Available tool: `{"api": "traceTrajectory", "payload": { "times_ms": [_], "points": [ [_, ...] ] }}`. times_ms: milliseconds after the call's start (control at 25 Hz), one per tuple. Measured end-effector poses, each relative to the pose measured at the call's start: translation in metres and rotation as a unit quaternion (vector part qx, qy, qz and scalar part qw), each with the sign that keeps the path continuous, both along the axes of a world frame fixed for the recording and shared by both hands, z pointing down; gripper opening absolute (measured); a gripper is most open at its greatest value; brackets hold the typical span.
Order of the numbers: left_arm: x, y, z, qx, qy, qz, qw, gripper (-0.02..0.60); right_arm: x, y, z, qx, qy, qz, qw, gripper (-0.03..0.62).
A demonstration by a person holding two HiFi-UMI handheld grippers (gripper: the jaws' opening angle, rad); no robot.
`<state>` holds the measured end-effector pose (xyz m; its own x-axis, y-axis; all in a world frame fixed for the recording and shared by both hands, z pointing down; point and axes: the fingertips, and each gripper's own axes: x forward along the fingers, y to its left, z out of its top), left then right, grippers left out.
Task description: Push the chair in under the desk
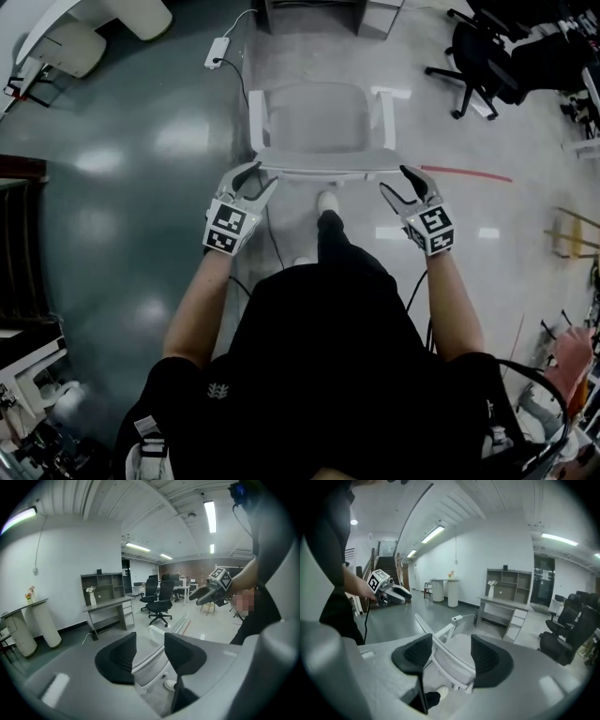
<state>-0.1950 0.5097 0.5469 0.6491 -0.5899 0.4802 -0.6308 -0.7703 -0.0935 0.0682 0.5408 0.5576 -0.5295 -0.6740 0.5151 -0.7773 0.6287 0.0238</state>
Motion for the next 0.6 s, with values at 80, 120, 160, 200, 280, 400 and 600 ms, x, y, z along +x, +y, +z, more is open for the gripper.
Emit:
{"api": "traceTrajectory", "payload": {
  "times_ms": [80,120,160,200,280,400,600],
  "points": [
    [0.008,-0.007,0.01,-0.003,-0.014,0.013,0.9998,0.201,-0.001,-0.008,0.014,-0.01,0.017,-0.019,1.0,0.25],
    [0.012,-0.01,0.017,-0.005,-0.023,0.022,0.9995,0.202,0.0,-0.012,0.02,-0.013,0.025,-0.026,0.999,0.252],
    [0.016,-0.012,0.025,-0.007,-0.033,0.032,0.9989,0.206,0.001,-0.016,0.027,-0.015,0.035,-0.033,0.999,0.252],
    [0.019,-0.013,0.034,-0.009,-0.046,0.042,0.998,0.207,0.001,-0.019,0.035,-0.018,0.046,-0.043,0.998,0.252],
    [0.025,-0.013,0.052,-0.013,-0.078,0.063,0.9949,0.207,0.0,-0.021,0.051,-0.027,0.077,-0.07,0.994,0.252],
    [0.034,-0.014,0.071,-0.014,-0.116,0.086,0.9893,0.21,-0.002,-0.024,0.068,-0.029,0.132,-0.111,0.985,0.252],
    [0.05,-0.026,0.092,-0.022,-0.149,0.117,0.9817,0.21,-0.002,-0.035,0.088,-0.041,0.175,-0.145,0.973,0.25]
  ]
}}
